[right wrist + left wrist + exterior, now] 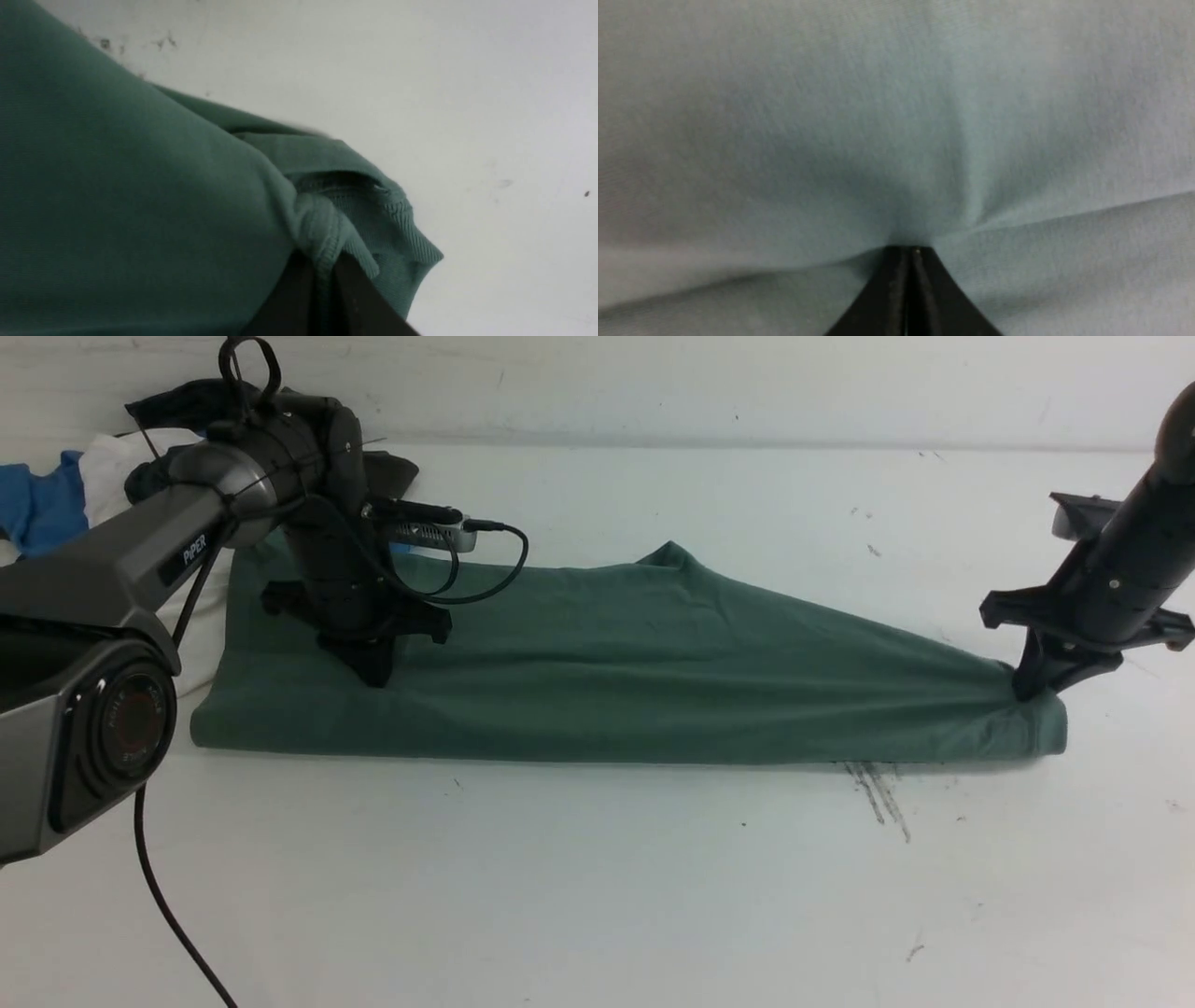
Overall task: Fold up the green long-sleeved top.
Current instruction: Use the right arm to clamp the right edge of the fabric
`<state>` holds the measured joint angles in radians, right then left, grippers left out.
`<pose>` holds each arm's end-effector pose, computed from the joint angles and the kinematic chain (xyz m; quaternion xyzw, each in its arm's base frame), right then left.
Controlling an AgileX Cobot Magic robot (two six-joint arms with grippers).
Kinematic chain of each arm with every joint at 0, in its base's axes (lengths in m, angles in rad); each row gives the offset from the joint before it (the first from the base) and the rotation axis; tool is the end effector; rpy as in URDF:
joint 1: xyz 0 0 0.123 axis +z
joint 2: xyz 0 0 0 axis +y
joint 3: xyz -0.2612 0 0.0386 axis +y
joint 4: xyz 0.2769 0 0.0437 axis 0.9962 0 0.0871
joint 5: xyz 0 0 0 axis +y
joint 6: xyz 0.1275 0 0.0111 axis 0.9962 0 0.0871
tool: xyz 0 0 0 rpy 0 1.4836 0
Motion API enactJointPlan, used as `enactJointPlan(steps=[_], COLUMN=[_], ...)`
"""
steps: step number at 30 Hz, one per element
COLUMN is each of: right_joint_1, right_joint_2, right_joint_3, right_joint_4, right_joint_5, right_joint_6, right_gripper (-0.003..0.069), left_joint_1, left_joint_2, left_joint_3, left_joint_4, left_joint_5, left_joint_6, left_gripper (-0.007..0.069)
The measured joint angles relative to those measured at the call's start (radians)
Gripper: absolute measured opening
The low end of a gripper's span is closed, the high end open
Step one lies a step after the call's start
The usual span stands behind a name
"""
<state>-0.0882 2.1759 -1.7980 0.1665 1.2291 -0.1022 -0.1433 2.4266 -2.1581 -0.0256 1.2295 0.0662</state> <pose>0.4607 -0.0207 0.1281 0.0189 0.9964 0.0763 0.0328 0.5157 -0.0775 0.1075 0.1009 0.9916 -0.0154 0.0794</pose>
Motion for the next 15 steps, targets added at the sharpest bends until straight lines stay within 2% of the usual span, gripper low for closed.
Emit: enactJointPlan(steps=[8, 10, 11, 14, 15], right_joint_1=[-0.005, -0.007, -0.011, -0.013, -0.013], right_joint_2=[0.009, 0.017, 0.017, 0.017, 0.017], right_joint_3=[-0.001, -0.001, -0.013, -0.041, -0.050], right_joint_4=[-0.041, -0.058, -0.089, -0.130, -0.143], right_joint_5=[-0.011, -0.009, -0.002, -0.001, -0.001], right_joint_6=[0.017, 0.017, 0.027, 0.062, 0.085], right_gripper=[0.0043, 0.0114, 0.0219, 0.0356, 0.0437], left_joint_1=[-0.001, -0.001, 0.000, 0.000, 0.000], left_joint_2=[-0.001, -0.016, -0.051, -0.130, -0.184], left_joint_3=[0.000, 0.004, 0.006, 0.006, 0.006], left_joint_4=[-0.009, -0.028, -0.059, -0.096, -0.107], left_joint_5=[0.000, 0.000, 0.001, 0.002, 0.002], left_joint_6=[0.000, 0.000, 0.001, 0.001, 0.001], left_gripper=[-0.0004, -0.0004, -0.0004, -0.0004, -0.0004])
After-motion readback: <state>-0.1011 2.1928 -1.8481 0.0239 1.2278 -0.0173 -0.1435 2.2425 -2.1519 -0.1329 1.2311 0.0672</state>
